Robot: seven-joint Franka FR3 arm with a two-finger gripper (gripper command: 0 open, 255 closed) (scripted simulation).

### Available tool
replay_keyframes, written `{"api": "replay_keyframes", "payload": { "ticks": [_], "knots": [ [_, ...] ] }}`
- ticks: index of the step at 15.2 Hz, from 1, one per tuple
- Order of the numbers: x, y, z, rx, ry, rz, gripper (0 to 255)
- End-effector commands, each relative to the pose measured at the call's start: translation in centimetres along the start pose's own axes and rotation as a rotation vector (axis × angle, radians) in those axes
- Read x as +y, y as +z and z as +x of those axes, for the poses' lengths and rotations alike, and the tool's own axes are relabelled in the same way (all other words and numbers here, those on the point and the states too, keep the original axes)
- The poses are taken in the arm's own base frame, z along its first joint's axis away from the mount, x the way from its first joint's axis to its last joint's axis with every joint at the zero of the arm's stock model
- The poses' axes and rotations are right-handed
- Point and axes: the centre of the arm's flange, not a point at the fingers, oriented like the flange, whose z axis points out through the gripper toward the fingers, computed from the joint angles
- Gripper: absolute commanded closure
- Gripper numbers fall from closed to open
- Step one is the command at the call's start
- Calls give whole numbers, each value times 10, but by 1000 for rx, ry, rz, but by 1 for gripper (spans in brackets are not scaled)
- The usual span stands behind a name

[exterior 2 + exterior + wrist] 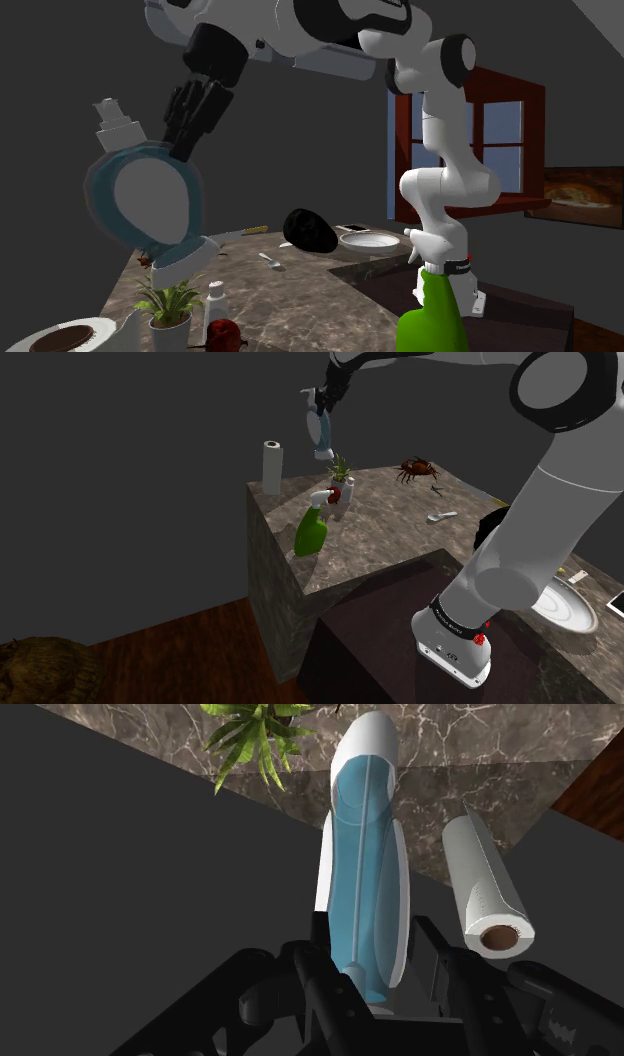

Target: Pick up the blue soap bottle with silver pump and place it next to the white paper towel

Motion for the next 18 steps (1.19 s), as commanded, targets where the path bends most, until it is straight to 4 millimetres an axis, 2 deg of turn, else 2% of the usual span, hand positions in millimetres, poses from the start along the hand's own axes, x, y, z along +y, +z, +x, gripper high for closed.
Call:
{"api": "replay_keyframes", "payload": {
  "ticks": [1, 18],
  "knots": [
    [-1, 10, -4, 1, 0, 0, 255],
    [-15, 93, -34, 1, 0, 0, 255]
  ]
}}
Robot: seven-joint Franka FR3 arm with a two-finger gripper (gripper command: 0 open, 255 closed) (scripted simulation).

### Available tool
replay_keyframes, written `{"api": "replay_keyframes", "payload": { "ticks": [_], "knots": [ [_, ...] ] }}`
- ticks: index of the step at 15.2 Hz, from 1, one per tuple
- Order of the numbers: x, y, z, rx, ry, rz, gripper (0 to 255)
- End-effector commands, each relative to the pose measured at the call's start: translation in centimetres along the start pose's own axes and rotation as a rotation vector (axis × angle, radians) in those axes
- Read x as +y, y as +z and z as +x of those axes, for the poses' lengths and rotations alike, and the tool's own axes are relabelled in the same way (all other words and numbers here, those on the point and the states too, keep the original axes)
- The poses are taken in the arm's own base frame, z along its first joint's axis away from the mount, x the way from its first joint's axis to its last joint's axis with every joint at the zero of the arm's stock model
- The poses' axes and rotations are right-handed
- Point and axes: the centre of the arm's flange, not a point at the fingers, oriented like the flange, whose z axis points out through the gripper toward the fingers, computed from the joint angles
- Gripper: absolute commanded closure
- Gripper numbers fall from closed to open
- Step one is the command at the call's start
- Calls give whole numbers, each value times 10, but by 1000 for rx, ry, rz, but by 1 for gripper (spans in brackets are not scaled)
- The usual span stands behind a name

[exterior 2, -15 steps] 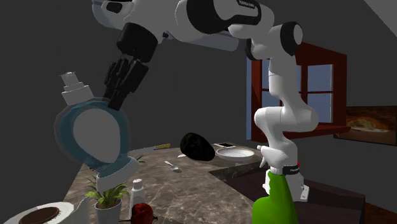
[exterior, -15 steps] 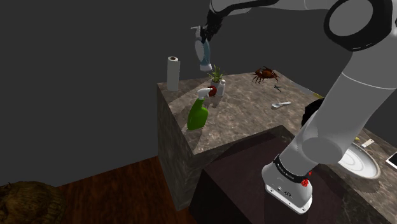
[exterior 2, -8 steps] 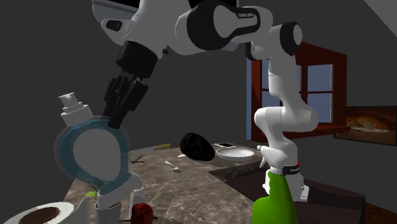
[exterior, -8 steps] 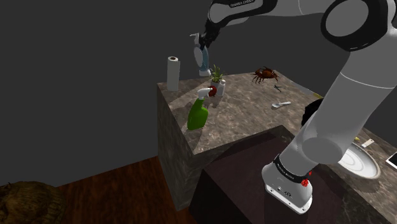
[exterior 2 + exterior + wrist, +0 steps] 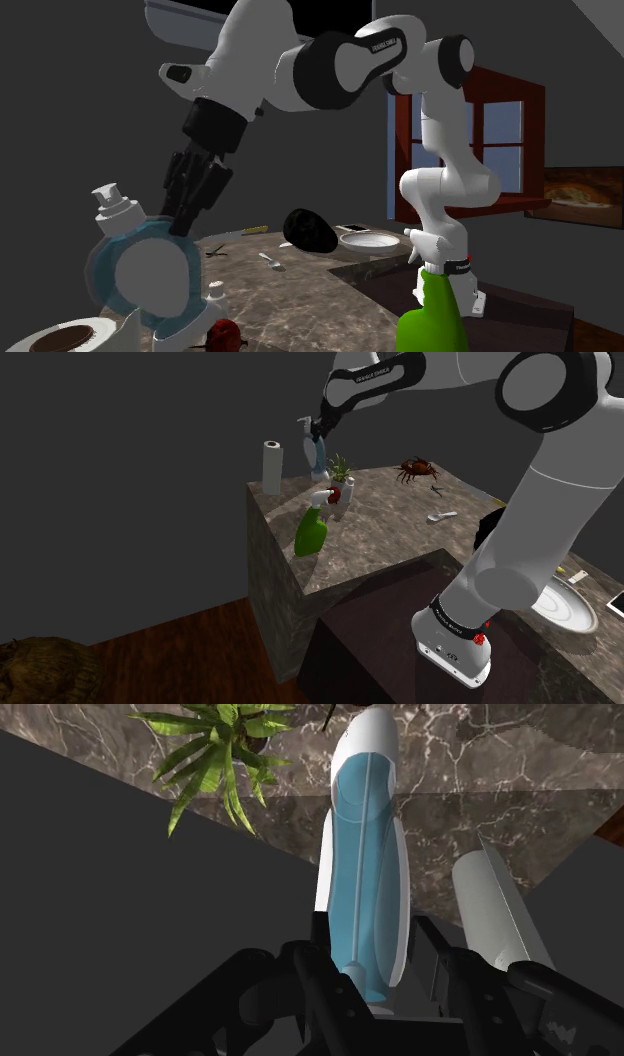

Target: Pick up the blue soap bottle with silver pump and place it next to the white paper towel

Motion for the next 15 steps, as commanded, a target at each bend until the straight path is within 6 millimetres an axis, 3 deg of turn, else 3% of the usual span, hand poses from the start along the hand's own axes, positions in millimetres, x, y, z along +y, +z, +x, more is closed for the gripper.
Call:
{"api": "replay_keyframes", "payload": {
  "ticks": [1, 15],
  "knots": [
    [-2, 9, -4, 1, 0, 0, 255],
    [-14, 75, -29, 1, 0, 0, 255]
  ]
}}
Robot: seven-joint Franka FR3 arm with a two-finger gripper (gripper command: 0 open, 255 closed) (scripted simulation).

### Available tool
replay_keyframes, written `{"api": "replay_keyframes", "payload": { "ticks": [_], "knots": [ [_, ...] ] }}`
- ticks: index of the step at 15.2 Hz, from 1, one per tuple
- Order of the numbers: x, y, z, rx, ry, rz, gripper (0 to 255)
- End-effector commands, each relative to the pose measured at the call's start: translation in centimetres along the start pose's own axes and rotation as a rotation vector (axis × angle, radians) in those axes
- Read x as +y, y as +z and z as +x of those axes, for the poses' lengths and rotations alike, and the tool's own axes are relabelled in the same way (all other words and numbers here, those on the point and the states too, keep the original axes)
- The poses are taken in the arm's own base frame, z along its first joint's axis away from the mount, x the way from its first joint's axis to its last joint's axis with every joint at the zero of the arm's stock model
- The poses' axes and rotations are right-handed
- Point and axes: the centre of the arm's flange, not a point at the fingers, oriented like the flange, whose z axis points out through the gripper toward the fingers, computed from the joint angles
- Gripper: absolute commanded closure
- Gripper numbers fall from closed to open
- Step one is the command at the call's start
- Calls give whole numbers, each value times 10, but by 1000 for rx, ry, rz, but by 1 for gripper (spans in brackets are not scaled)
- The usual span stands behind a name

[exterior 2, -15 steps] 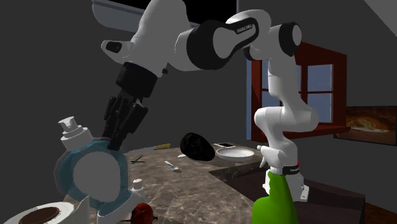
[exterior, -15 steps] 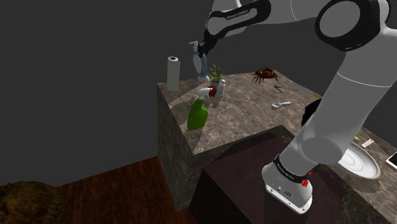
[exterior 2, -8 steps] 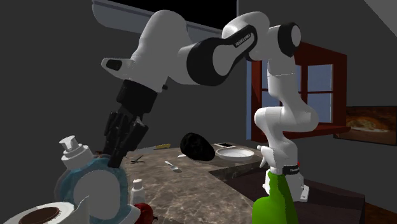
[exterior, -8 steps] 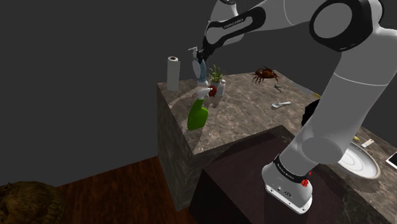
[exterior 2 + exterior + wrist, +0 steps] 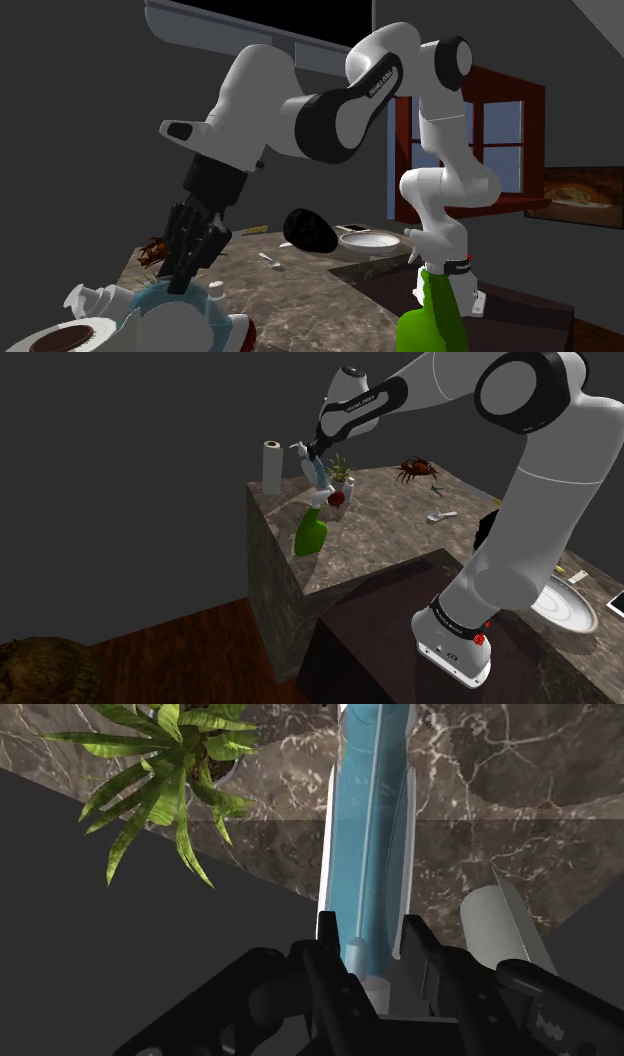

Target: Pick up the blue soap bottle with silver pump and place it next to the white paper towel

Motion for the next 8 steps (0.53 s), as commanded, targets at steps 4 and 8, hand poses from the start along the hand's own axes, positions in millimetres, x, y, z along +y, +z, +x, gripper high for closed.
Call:
{"api": "replay_keyframes", "payload": {
  "ticks": [4, 8],
  "knots": [
    [0, 6, -4, -8, 1, 0, 255],
    [0, 7, -5, -7, 1, 0, 0]
  ]
}}
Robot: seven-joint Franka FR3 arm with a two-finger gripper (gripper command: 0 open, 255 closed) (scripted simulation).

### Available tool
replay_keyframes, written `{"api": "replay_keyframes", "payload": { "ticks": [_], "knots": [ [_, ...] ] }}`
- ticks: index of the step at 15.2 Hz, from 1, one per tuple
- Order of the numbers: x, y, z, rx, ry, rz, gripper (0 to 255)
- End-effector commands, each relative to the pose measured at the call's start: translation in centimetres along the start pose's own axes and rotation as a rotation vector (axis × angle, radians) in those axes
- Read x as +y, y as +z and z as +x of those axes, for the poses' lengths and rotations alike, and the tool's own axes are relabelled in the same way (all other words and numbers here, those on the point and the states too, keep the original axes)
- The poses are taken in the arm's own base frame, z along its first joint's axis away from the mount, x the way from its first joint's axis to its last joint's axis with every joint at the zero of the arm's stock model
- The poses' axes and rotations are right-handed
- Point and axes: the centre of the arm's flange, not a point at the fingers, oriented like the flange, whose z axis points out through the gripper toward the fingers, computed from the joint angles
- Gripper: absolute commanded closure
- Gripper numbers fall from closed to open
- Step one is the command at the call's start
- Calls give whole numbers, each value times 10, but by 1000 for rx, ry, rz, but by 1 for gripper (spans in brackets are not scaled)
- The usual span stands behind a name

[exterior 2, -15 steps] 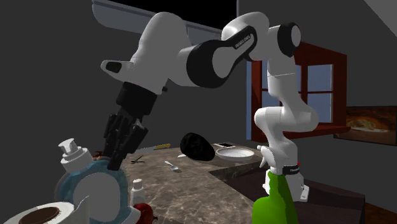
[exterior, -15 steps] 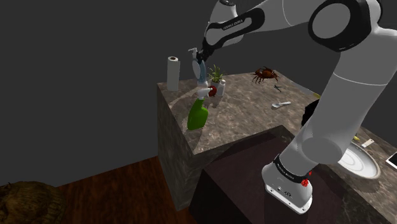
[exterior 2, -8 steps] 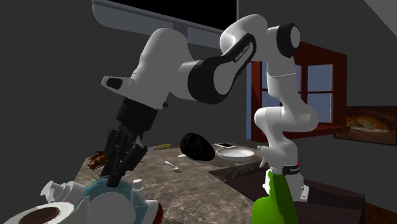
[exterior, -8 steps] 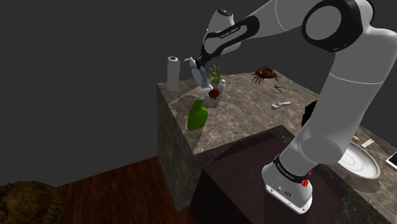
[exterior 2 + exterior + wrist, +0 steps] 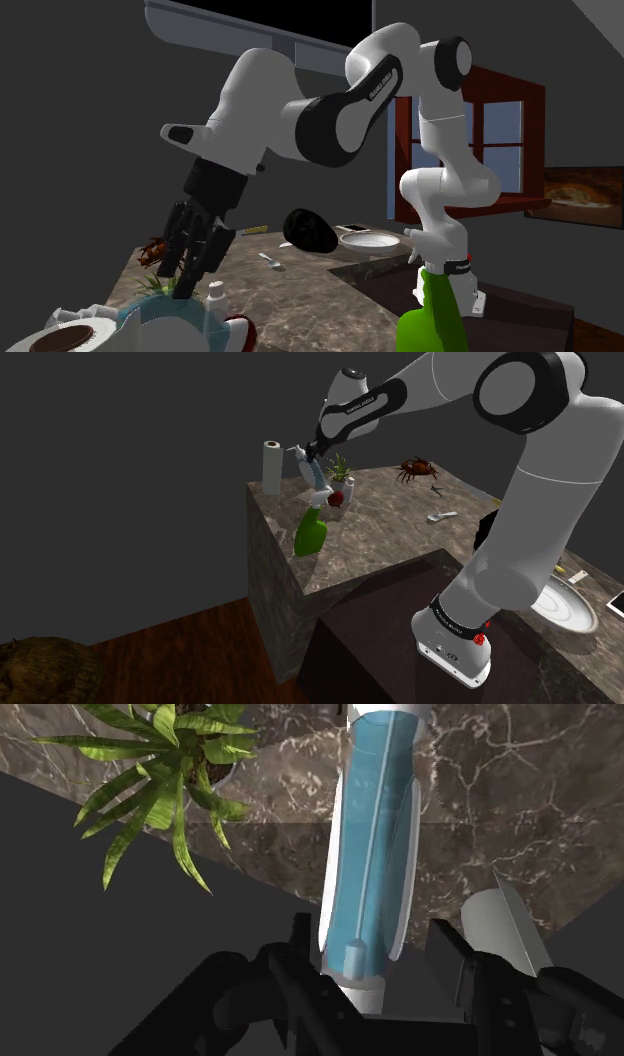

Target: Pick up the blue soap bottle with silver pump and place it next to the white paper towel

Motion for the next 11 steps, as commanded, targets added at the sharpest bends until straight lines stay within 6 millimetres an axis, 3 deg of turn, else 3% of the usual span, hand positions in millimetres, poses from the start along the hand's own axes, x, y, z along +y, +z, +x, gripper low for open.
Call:
{"api": "replay_keyframes", "payload": {
  "ticks": [1, 5, 9, 11],
  "knots": [
    [0, 3, -3, -8, 1, 0, 0],
    [1, 2, -1, -8, 1, 0, 0],
    [1, -48, 0, -8, 1, 0, 0],
    [1, -48, 0, -8, 1, 0, 0]
  ]
}}
